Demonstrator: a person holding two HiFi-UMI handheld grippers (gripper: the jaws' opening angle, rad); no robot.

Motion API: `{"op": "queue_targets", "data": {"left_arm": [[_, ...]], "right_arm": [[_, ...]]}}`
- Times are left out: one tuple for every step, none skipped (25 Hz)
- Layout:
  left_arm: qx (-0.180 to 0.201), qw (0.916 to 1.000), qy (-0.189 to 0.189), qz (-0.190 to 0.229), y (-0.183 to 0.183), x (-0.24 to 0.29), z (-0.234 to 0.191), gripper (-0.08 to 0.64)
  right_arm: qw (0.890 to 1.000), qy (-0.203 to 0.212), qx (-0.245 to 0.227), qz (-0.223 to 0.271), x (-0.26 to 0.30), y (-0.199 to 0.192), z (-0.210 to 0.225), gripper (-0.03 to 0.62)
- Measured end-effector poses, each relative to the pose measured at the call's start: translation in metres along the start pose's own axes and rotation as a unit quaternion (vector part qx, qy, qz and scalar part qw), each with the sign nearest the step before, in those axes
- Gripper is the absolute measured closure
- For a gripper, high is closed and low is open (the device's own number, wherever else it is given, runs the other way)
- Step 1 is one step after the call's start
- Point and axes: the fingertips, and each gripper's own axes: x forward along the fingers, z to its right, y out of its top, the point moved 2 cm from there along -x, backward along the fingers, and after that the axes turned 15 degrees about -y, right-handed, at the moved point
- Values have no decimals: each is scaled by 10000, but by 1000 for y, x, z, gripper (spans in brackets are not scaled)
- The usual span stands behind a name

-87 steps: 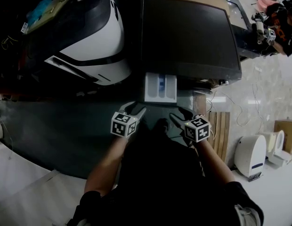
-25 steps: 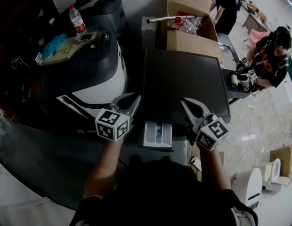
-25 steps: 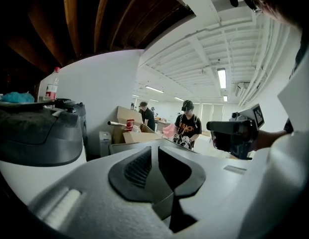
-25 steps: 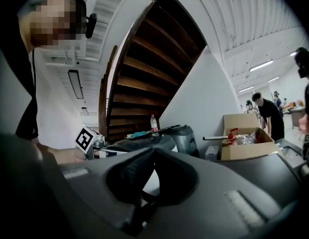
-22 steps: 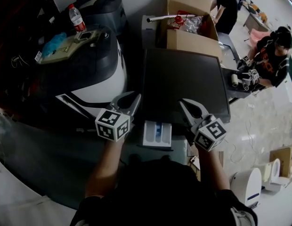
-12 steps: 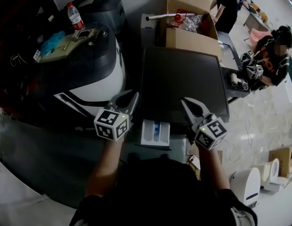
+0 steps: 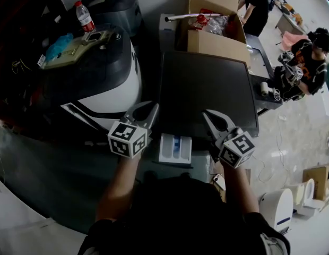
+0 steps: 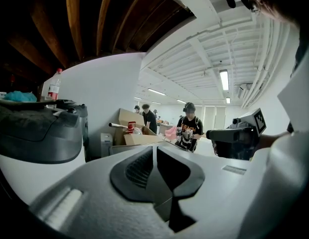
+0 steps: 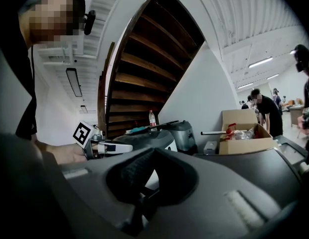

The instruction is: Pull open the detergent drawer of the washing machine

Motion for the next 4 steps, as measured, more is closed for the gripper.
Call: {"op": "queue_targets", "data": {"left_arm": [[10, 10000, -2, -8, -1, 0, 0, 525], [22, 10000, -1, -18, -1, 0, 0, 526], [37, 10000, 2, -28, -2, 0, 0, 526], [51, 10000, 4, -39, -2, 0, 0, 526]], "right_arm": [[10000, 13, -4, -6, 0, -1, -1, 591], [10000, 25, -10, -9, 1, -1, -2, 591], [10000, 35, -16, -11, 1, -2, -3, 591], [10000, 44, -22, -12, 1, -3, -4, 591]]}}
